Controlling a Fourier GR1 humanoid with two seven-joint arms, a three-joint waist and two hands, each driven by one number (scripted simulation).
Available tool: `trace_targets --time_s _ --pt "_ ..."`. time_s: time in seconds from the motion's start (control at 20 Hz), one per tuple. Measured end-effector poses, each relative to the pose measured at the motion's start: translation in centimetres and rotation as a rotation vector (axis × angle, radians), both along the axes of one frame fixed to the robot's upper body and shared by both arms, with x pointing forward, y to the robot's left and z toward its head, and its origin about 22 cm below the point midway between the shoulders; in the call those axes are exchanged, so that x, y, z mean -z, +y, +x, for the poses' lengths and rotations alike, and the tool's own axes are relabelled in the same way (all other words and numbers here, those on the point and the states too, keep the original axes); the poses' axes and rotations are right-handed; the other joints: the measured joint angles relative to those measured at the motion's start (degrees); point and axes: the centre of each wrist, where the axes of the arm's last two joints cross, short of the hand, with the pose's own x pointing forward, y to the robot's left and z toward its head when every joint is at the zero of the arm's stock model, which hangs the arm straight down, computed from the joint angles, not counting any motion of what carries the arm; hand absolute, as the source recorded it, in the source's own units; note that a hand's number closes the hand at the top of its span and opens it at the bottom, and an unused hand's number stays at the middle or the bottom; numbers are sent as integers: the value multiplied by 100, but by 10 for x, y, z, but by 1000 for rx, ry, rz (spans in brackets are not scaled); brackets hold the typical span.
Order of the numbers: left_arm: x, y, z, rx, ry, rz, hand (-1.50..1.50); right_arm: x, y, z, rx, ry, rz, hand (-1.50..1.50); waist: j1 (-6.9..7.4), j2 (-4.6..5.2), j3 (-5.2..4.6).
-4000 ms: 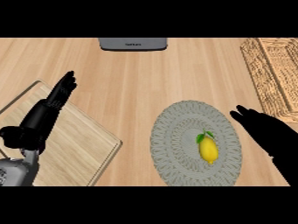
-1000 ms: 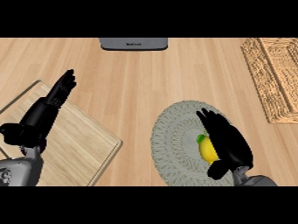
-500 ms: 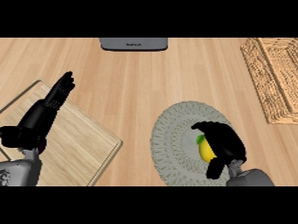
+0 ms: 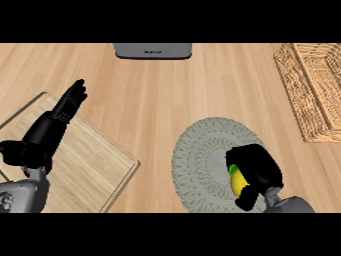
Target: Pick the lemon from the placemat and place it in the basket
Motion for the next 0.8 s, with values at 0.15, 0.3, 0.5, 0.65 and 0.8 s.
trace_targets --time_s 0.15,0.3,0.5,0.65,0.8 --pt "2 4 0 -10 -5 1 0 -1 -2 -2 -31 -44 -21 150 -7 0 -4" --pt "3 7 0 -16 -3 -1 0 -2 -26 -22 -66 -52 -2 150 -35 22 29" --pt "1 4 -2 -14 -5 2 0 -3 -77 -38 -100 -71 47 150 -51 54 70" --pt "-3 2 -1 -14 -7 3 0 -6 -101 -54 -112 -86 104 150 -56 65 83" --pt "3 3 -3 -21 0 7 0 -15 -105 -69 -104 -79 232 150 -85 68 86"
